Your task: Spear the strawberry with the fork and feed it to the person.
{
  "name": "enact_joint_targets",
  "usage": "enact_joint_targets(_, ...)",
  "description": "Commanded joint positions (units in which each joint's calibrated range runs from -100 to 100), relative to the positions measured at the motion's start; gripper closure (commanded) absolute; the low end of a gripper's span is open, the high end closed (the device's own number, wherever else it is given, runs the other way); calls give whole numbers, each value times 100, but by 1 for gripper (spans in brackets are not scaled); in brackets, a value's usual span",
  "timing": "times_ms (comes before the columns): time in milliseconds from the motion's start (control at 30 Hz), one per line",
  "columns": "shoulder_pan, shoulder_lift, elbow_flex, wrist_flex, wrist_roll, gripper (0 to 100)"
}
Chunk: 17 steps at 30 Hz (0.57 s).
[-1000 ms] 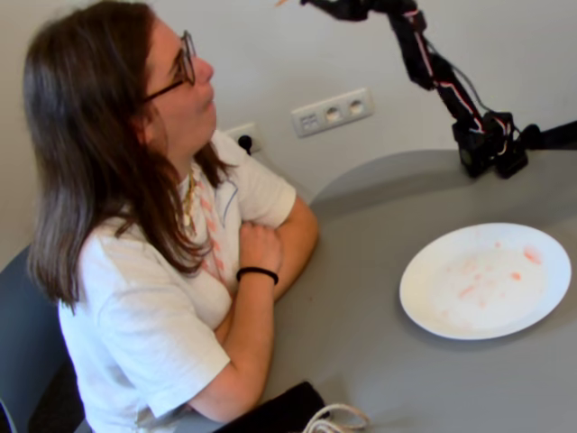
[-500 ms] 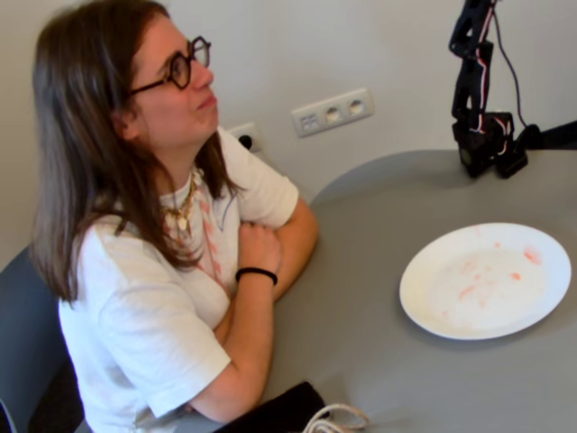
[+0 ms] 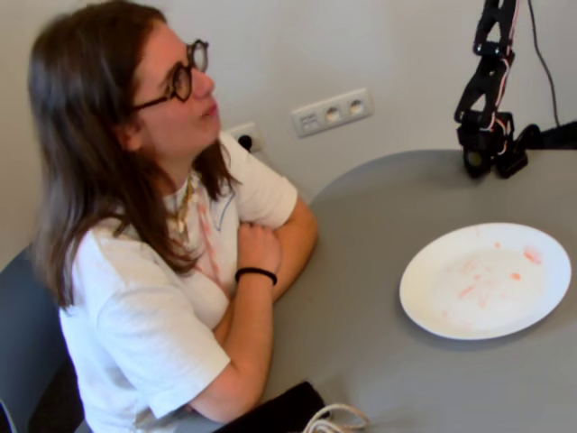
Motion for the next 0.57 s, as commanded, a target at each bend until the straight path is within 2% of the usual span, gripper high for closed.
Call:
enact_joint_targets(0, -616, -910, 2010, 146, 13, 99)
enact_joint_targets(133, -1981, -2935, 5689, -542, 34, 99)
enact_joint_targets(233, -2123, -4129, 7862, -1647, 318, 99)
enact_joint_targets(300, -2123, -4256, 9197, -2195, 506, 99)
enact_joint_targets(533, -2160, -4256, 11162, -4101, 685, 99)
